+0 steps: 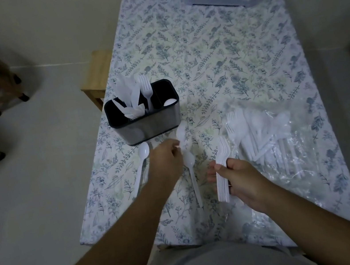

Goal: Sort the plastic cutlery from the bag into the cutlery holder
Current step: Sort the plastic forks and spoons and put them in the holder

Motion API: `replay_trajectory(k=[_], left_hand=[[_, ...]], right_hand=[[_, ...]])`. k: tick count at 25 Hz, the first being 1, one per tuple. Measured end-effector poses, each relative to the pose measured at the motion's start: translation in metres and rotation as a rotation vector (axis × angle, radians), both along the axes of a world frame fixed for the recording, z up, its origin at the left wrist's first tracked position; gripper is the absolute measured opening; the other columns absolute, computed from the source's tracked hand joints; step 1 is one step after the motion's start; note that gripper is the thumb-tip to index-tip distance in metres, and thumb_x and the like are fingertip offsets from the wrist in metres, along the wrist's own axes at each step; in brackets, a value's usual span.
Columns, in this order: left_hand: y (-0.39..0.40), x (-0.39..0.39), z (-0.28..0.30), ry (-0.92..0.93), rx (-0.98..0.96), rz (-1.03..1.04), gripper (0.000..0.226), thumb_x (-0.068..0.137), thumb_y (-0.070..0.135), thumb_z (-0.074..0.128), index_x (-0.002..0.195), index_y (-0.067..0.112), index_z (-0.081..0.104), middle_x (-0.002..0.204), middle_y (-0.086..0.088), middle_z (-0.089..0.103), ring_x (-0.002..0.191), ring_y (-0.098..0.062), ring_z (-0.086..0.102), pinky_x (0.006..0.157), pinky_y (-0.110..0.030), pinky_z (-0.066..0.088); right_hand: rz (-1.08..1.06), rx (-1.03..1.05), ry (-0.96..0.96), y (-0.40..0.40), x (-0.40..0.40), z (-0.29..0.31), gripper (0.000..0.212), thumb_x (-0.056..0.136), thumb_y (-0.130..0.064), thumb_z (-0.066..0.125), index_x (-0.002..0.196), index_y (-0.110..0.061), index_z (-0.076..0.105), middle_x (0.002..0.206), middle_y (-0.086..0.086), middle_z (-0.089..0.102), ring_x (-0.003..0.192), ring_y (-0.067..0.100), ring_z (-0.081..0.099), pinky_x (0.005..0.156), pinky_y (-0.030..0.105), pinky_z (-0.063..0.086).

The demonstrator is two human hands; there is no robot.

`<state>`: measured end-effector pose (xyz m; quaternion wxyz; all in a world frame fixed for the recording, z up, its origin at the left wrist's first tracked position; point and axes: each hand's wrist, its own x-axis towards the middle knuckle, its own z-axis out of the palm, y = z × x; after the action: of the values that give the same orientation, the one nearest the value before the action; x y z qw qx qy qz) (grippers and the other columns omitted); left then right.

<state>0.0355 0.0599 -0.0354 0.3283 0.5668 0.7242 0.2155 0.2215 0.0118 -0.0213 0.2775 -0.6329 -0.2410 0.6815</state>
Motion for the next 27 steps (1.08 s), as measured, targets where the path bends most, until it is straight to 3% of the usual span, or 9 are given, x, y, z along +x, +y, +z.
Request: replay_trajectory(k=[3,5,11,13,15,18,20,25,27], left_hand=[[-0.044,0.022,0.018,-0.461,-0.105,0.048,0.027,0.096,0.011,0.063,0.116,0.028,0.07,0.096,0.007,0.074,0.071,-0.007,0.065,0.063,-0.012,0.053],[-0.061,0.032,0.016,-0.609,-0.079,0.085,0.031,0.095,0.005,0.063,0.115,0.026,0.072,0.083,0.009,0.072,0.067,-0.002,0.063,0.069,-0.019,0.056],[-0.066,0.028,0.01,-0.414,0.076,0.013,0.031,0.095,0.008,0.06,0.118,0.024,0.072,0.098,0.009,0.068,0.087,-0.008,0.067,0.078,-0.034,0.06],[-0.063,0.027,0.019,-0.394,0.049,0.051,0.024,0.093,0.015,0.061,0.111,0.025,0.073,0.097,0.013,0.068,0.09,-0.004,0.066,0.08,-0.028,0.059],[-0.059,0.028,0.03,-0.377,0.003,0.107,0.014,0.089,0.025,0.067,0.103,0.025,0.071,0.093,0.013,0.07,0.085,0.003,0.065,0.073,-0.011,0.053],[-0.052,0.027,0.039,-0.358,0.065,0.115,0.017,0.088,0.031,0.072,0.102,0.027,0.065,0.091,0.013,0.07,0.079,0.004,0.067,0.068,-0.016,0.056],[-0.048,0.025,0.044,-0.391,0.107,0.118,0.02,0.09,0.032,0.07,0.109,0.028,0.065,0.092,0.013,0.07,0.08,0.002,0.068,0.069,-0.02,0.058],[-0.022,0.005,0.073,-0.288,0.322,0.067,0.016,0.094,0.024,0.067,0.108,0.019,0.07,0.098,0.008,0.069,0.088,-0.001,0.066,0.074,-0.016,0.053],[0.0,-0.009,0.096,-0.266,0.392,0.008,0.012,0.095,0.018,0.066,0.106,0.019,0.07,0.095,0.01,0.071,0.089,0.0,0.067,0.076,-0.017,0.055]], right_hand=[[0.017,0.02,0.082,0.003,-0.007,0.002,0.023,0.105,-0.018,0.053,0.119,-0.01,0.069,0.112,0.009,0.078,0.106,0.024,0.074,0.092,0.043,0.057],[0.034,0.044,0.131,0.003,-0.012,0.005,0.024,0.106,-0.018,0.05,0.12,-0.009,0.068,0.112,0.009,0.078,0.107,0.025,0.074,0.096,0.046,0.056],[0.112,0.096,0.133,0.003,-0.02,0.013,0.022,0.105,-0.016,0.053,0.116,-0.011,0.07,0.11,0.007,0.078,0.105,0.021,0.074,0.088,0.04,0.059],[0.207,0.165,-0.045,0.002,-0.024,0.017,0.018,0.104,-0.018,0.055,0.102,-0.016,0.073,0.095,0.004,0.08,0.09,0.018,0.076,0.08,0.037,0.061],[0.317,0.262,-0.263,0.003,-0.028,0.019,0.023,0.102,-0.016,0.057,0.082,-0.02,0.068,0.079,0.003,0.075,0.074,0.015,0.07,0.07,0.035,0.059],[0.391,0.393,-0.325,0.005,-0.037,0.022,0.031,0.103,-0.008,0.05,0.079,-0.025,0.06,0.084,0.003,0.071,0.072,0.007,0.065,0.061,0.019,0.051],[0.403,0.446,-0.265,0.01,-0.044,0.028,0.03,0.107,-0.013,0.044,0.091,-0.03,0.063,0.089,-0.004,0.071,0.076,-0.002,0.066,0.066,0.014,0.05],[0.392,0.528,-0.16,0.04,-0.052,0.056,0.028,0.107,-0.011,0.041,0.101,-0.023,0.066,0.103,0.002,0.064,0.103,0.019,0.065,0.102,0.041,0.051],[0.413,0.6,-0.204,0.065,-0.061,0.077,0.023,0.106,-0.014,0.044,0.104,-0.015,0.067,0.111,0.005,0.062,0.106,0.021,0.064,0.102,0.044,0.051]])
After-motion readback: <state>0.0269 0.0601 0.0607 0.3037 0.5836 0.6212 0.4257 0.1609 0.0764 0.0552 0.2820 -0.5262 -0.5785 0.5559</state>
